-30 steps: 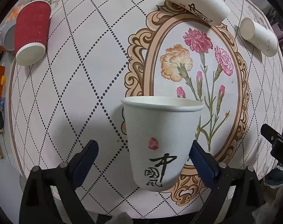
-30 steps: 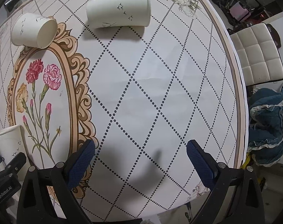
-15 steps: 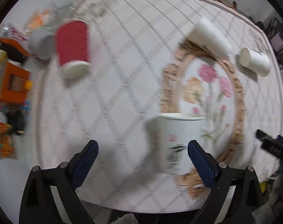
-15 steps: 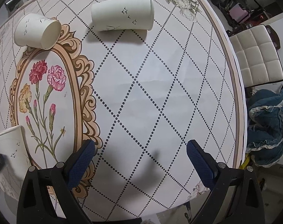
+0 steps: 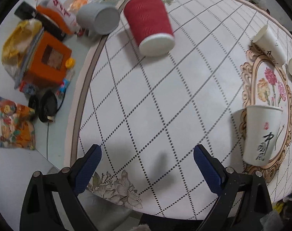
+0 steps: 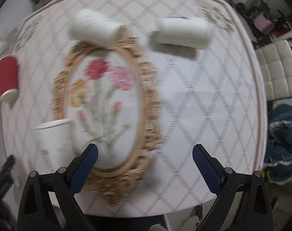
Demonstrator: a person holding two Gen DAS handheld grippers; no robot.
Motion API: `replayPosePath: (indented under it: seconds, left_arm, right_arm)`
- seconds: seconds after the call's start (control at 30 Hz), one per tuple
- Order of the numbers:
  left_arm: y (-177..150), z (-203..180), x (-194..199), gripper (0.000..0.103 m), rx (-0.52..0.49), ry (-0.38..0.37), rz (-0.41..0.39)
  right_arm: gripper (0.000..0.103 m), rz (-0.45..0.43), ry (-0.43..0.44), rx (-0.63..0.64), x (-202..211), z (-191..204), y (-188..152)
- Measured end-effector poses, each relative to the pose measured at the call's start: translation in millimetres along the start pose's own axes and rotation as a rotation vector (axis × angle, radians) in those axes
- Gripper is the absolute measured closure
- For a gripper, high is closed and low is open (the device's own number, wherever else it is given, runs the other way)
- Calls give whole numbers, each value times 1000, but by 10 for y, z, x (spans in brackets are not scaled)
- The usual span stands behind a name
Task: Flip cup upright
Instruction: 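Lower the cup onto the cloth and open the left tool, then close the right tool around the white calligraphy cup, then lift the cup with the right tool and carry it over the flower oval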
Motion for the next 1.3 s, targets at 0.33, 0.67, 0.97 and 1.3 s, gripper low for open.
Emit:
replayPosePath:
  seconds: [0.33, 0.67, 0.97, 1.3]
  left_arm:
    - [-30, 265, -163, 5, 19, -12, 22]
    - [9, 408, -264, 5, 24, -32, 37]
    - [117, 341, -259, 5, -10, -22, 21]
    - [257, 228, -356, 0, -34, -62, 3]
  right_arm:
    - [14, 38, 48, 126, -8, 944, -117]
    - [31, 96, 44, 138, -238, 1384, -155]
    - [39, 114, 90, 37, -274, 1504, -219]
    - [40, 109, 107, 15, -275, 1378, -165]
Point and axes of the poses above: each gripper's, at about its wrist camera, not at the fingertips, and x roughly against the way its jaws point, z to its left, y to its top, the point moved 10 cm from there along -x, roughly the way its jaws point, and after that the axes turned 7 degrees about -y, right-handed, at the moved point
